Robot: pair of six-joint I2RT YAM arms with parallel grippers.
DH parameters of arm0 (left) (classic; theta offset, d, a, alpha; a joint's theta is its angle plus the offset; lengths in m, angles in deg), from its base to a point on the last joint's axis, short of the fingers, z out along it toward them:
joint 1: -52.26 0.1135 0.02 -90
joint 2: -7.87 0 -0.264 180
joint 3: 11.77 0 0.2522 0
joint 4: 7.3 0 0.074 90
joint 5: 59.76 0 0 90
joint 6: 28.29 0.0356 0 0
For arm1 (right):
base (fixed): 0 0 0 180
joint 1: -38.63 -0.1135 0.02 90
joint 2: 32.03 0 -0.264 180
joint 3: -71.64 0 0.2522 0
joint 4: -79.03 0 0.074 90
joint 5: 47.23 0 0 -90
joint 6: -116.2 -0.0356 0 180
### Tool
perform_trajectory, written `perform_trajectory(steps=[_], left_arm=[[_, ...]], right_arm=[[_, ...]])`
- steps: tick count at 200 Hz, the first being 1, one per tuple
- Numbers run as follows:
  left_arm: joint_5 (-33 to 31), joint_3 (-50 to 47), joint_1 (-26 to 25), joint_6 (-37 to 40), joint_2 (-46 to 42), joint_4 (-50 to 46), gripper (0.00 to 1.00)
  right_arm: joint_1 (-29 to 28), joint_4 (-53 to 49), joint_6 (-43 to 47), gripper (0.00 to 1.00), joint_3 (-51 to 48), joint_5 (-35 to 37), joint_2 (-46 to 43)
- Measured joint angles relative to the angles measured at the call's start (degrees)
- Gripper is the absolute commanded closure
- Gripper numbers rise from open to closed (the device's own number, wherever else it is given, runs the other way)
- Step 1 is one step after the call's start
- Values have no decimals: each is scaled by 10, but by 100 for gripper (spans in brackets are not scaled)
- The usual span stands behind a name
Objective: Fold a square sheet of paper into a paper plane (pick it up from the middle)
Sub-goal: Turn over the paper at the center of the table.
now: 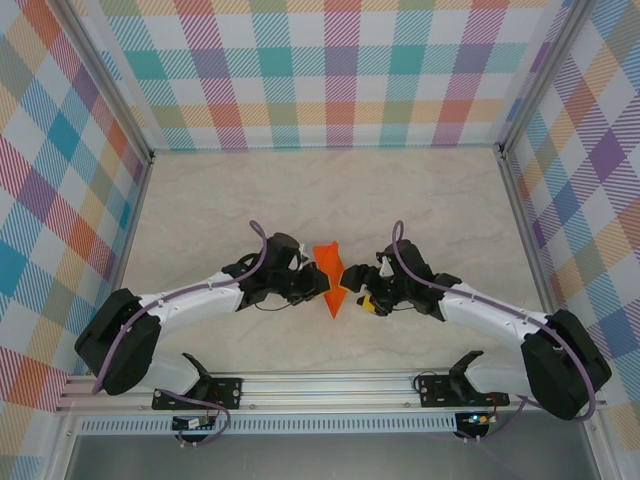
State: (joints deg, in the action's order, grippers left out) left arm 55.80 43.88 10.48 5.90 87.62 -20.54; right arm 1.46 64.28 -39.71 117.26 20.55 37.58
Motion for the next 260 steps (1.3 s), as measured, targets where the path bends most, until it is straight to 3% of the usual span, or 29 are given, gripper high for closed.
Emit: perform_trajectory(steps=[39, 101, 260], left_arm=[[17, -17, 5, -56, -17, 63, 90], [25, -20, 6, -123, -47, 136, 89], [36, -29, 7, -195, -52, 212, 86]], right_arm=[[21, 55, -41, 15, -29, -14, -38], [53, 130, -80, 23, -30, -52, -55], [57, 203, -88, 61, 6, -106, -26]])
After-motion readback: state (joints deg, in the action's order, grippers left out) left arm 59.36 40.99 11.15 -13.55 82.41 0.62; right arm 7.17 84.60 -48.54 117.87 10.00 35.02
